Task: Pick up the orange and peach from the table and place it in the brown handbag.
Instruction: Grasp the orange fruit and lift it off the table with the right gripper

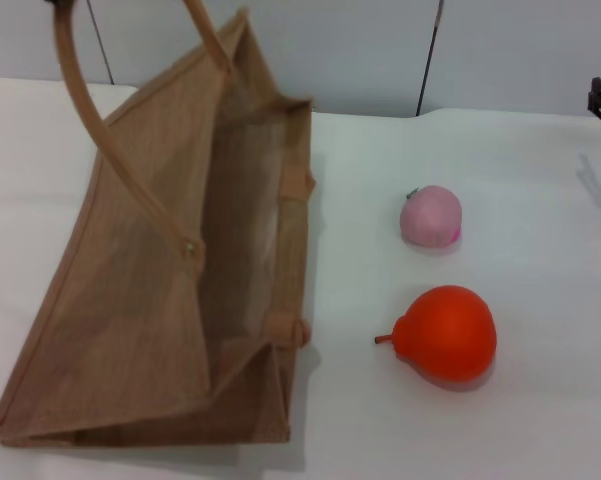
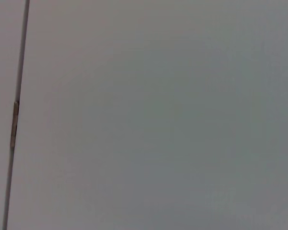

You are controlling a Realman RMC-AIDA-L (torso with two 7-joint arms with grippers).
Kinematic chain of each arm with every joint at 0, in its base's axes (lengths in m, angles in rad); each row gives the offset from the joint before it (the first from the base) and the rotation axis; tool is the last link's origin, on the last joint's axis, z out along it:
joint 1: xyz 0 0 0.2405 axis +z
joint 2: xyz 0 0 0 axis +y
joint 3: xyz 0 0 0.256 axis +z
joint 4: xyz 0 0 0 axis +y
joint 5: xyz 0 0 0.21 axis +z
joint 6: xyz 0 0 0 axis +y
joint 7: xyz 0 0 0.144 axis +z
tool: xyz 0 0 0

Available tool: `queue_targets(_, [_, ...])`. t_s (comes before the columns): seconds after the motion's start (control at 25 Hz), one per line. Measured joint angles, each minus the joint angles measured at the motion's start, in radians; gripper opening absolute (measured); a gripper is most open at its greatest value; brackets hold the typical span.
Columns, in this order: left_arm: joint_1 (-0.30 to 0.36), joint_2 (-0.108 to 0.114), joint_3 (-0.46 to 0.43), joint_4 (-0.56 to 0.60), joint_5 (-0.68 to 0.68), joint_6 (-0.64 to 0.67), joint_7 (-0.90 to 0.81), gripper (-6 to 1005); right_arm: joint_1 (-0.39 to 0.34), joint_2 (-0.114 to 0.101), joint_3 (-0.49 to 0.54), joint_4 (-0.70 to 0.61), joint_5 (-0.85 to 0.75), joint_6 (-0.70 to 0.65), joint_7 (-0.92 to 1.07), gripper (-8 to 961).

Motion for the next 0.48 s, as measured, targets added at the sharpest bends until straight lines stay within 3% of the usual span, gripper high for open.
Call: queue_targets(0.48, [-0.029,0.004,0.001,0.169,0.01,-0.063,-0.057,121,-0.006,0.011,-0.026,0.003,-0.005,0.0,0.012,677])
